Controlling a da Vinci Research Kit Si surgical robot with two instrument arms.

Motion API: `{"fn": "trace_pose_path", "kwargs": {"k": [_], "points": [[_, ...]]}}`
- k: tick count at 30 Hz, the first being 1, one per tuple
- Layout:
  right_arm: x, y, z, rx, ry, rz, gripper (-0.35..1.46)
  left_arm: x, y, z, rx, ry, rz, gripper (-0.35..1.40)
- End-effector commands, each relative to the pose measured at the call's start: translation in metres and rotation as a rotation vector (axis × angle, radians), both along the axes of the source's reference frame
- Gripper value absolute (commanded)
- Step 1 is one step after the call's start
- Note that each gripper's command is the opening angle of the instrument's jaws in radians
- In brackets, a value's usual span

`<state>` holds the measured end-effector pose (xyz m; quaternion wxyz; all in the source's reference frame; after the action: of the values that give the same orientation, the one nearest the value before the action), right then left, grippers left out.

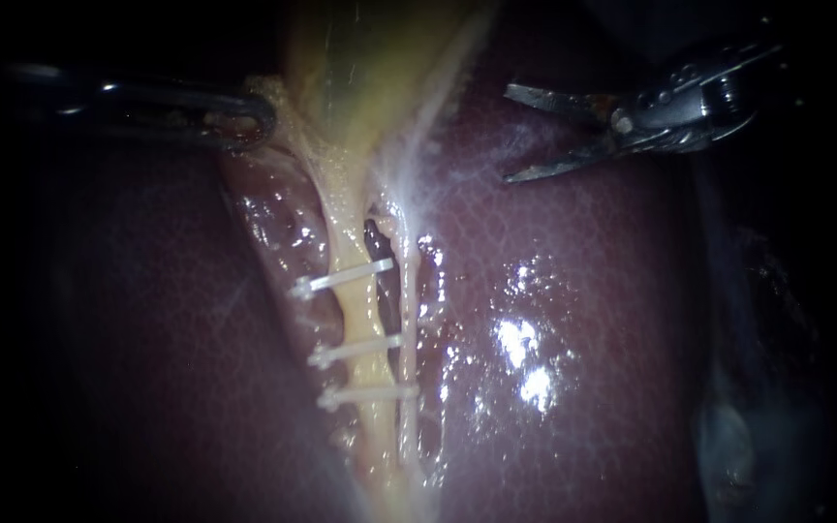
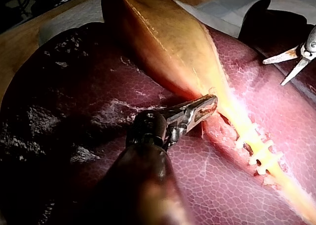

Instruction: Go to the cutting position left tube

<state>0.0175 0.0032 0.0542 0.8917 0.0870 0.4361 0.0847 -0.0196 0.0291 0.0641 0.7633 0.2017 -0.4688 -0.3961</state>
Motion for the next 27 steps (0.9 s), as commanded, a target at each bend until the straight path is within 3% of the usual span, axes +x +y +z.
{"fn": "trace_pose_path", "kwargs": {"k": [1, 16, 27], "points": [[0.0001, -0.0003, 0.0000, 0.017, 0.001, 0.000, 1.38, 0.0000, 0.0000, 0.0001, -0.001, 0.002, -0.001, -0.35], [0.0039, -0.0066, 0.0015, 0.328, 0.050, -0.083, 1.34, 0.0001, 0.0000, 0.0005, -0.002, 0.004, -0.004, -0.35], [0.0049, -0.0107, 0.0037, 0.580, 0.049, -0.135, 1.29, 0.0001, -0.0002, 0.0006, -0.004, 0.005, -0.005, -0.35]]}}
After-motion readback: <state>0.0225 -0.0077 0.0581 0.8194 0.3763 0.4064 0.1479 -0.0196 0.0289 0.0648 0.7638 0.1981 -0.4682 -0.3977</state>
